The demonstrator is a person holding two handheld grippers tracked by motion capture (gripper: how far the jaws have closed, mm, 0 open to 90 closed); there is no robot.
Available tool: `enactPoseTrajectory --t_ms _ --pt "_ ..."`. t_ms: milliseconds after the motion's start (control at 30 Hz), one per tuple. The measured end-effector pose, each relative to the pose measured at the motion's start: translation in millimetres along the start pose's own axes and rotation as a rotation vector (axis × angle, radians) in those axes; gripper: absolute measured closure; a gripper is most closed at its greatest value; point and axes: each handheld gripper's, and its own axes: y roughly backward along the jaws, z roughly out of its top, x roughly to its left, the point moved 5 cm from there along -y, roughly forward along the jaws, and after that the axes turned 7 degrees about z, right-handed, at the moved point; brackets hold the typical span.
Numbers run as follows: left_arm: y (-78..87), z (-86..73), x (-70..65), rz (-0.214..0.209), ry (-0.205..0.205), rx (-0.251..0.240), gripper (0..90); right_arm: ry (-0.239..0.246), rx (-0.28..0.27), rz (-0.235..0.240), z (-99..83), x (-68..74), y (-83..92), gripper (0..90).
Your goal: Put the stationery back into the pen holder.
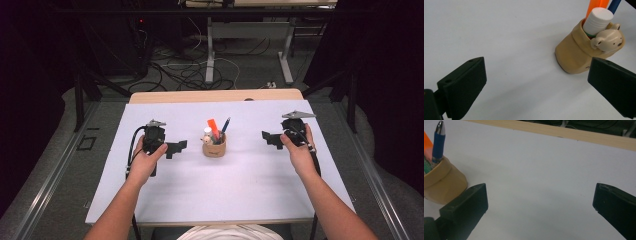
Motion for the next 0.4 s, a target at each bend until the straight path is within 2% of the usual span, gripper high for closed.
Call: enactPoseTrajectory --t_ms 167,400 --pt "0.4 0.3 2.3 0.004 0.003 0.003 1.9 -0.006 0.012 -0.012 -11.0 -3.0 -1.7 0.0" --pt "0.7 0.9 3.8 0.008 0.010 -0.005 1.9 -0.007 0.006 -0.018 -13.6 -4.2 -1.9 0.0"
